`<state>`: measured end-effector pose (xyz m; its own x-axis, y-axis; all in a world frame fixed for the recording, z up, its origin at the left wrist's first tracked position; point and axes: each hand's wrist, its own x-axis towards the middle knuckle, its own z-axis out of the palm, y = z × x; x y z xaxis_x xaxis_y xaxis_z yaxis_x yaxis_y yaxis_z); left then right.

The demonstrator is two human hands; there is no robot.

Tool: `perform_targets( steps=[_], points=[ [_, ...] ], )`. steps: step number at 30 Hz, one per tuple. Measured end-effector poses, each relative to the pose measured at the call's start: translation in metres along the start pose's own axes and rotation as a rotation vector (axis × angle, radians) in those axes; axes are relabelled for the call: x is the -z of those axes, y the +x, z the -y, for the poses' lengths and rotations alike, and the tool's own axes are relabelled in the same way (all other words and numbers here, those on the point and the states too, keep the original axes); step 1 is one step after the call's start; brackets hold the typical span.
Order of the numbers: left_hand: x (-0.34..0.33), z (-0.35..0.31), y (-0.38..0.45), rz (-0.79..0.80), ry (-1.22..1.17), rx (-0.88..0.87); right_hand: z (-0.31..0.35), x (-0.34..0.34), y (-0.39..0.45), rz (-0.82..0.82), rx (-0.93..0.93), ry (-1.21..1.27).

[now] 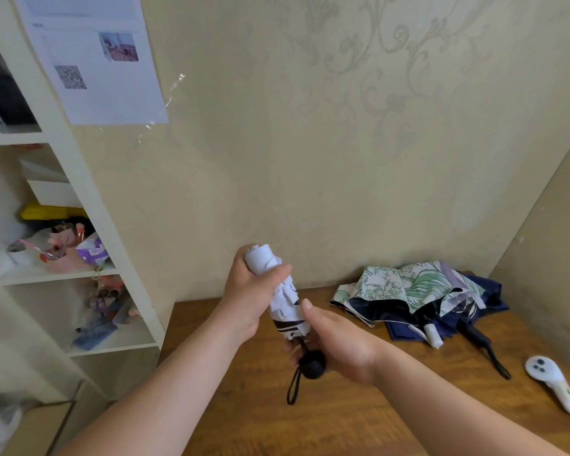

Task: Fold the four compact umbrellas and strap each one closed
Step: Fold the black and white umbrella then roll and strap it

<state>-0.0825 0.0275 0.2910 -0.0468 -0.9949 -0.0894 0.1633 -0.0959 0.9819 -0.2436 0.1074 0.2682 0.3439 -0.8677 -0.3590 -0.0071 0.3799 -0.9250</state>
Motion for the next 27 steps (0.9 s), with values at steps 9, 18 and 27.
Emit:
perform_targets(
  steps=[9,18,27],
  points=[
    [-0.001,0.006,0.002,-0.084,-0.316,0.164,-0.019,-0.014,0.005,-0.125,0.174,0.137],
    [-0.003,0.016,-0.004,0.033,-0.346,0.092,-0.014,-0.015,0.01,-0.219,0.049,0.52],
    [0.008,0.009,0.014,-0.252,-0.367,0.032,-0.028,-0.019,-0.002,-0.308,0.265,-0.15]
  ],
)
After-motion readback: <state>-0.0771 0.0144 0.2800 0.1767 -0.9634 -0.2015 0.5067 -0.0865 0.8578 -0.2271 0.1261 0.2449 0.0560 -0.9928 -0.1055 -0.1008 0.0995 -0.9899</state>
